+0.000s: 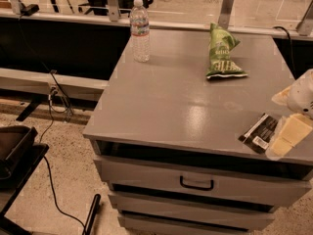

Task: Move rxbar chocolate near green jalapeno chip bag

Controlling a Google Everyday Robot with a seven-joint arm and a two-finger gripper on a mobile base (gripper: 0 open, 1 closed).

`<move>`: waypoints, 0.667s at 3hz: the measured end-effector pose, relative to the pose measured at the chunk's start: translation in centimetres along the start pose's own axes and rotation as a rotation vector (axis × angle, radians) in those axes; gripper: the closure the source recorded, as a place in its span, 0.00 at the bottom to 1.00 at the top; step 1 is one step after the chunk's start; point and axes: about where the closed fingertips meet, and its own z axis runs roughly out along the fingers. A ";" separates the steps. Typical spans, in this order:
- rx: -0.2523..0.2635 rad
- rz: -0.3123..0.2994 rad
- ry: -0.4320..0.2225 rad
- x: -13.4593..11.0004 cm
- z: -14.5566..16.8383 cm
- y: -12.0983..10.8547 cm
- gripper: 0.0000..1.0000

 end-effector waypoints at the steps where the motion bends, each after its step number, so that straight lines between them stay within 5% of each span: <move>1: -0.029 0.060 -0.018 1.3 1.8 0.5 0.17; 2: -0.048 0.099 -0.014 1.8 2.6 0.7 0.41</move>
Offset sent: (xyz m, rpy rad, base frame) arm -0.0143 -0.0071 -0.0477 0.0676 0.1136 -0.1350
